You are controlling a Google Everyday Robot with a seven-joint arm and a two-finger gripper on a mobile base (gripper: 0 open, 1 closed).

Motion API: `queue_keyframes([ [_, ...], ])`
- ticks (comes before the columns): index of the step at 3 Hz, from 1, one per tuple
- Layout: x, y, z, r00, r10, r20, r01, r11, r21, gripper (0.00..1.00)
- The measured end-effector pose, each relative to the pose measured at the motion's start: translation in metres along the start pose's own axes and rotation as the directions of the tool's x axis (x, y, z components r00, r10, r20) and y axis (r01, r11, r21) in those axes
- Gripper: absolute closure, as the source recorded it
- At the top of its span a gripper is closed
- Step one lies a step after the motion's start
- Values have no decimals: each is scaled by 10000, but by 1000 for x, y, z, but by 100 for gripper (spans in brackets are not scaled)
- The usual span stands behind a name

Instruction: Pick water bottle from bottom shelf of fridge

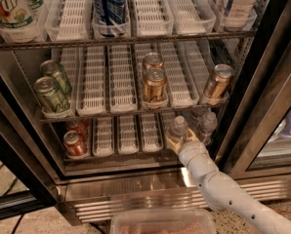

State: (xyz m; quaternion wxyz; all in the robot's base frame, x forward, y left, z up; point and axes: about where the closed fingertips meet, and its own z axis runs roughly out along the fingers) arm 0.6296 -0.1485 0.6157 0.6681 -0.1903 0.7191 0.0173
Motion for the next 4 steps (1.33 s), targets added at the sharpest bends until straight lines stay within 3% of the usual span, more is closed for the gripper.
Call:
queue_keyframes([
  [1, -1, 1, 0, 10000, 50, 9, -50, 10000, -43, 100],
  [4, -34, -8, -6, 9958, 795, 465, -776, 9962, -407, 100],
])
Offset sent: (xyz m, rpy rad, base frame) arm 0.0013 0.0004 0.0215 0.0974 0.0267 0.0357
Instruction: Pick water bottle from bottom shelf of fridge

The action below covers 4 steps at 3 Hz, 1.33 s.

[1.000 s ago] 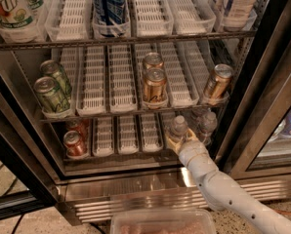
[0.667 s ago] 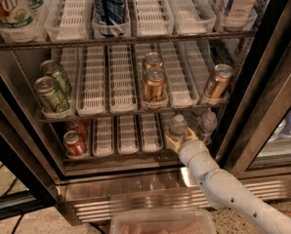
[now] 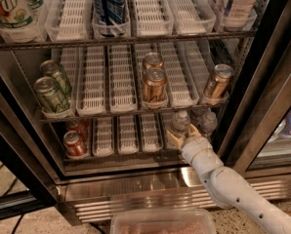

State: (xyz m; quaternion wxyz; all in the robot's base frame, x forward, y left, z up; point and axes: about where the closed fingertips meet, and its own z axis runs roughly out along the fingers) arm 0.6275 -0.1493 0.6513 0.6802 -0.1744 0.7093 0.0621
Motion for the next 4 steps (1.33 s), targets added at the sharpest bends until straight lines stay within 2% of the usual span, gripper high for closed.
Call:
queue_keyframes([
  [1, -6, -8, -10, 9998, 14, 212, -17, 9999, 147, 100],
  [3, -13, -17, -47, 9985, -384, 395, 371, 9988, 326, 100],
  [4, -4, 4, -45, 9991, -35, -413, 3, 9969, -787, 100],
])
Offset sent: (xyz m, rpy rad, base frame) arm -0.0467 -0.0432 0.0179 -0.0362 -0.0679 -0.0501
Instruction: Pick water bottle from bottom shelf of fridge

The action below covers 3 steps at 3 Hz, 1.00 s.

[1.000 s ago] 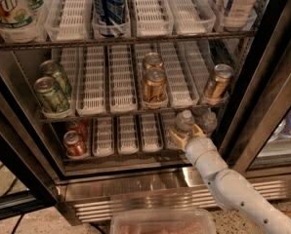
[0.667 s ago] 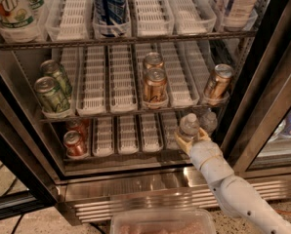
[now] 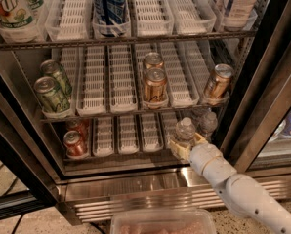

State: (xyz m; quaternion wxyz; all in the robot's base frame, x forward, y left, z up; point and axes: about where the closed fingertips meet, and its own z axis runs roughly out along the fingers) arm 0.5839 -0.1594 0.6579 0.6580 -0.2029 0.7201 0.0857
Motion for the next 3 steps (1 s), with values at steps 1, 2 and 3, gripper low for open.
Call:
queue_keyframes([
  [1, 5, 20, 2, 9871, 353, -1561, -581, 9878, -1442, 100],
  [2, -15, 27, -1, 9611, 32, -2763, -820, 9581, -2743, 100],
  [3, -15, 27, -1, 9611, 32, -2763, -820, 9581, -2743, 100],
])
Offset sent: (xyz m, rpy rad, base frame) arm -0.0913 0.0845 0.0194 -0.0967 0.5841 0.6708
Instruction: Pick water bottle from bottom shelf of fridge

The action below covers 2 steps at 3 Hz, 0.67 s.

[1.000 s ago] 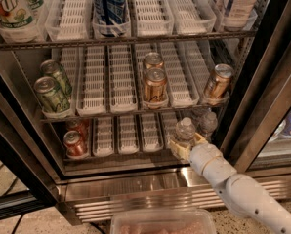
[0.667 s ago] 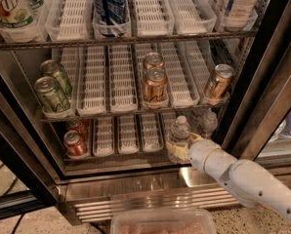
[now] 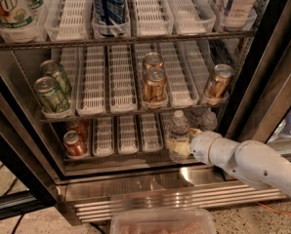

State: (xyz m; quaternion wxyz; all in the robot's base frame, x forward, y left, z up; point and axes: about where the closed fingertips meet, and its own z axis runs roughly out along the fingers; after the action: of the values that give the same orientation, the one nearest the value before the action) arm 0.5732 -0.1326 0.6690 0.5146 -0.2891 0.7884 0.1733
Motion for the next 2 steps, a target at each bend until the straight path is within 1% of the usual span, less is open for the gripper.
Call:
queue_keyframes([
  [1, 0, 35, 5, 9987, -411, -311, 378, 9944, -988, 100],
  [2, -9, 96, 14, 9915, -1220, -456, 1052, 9564, -2726, 100],
])
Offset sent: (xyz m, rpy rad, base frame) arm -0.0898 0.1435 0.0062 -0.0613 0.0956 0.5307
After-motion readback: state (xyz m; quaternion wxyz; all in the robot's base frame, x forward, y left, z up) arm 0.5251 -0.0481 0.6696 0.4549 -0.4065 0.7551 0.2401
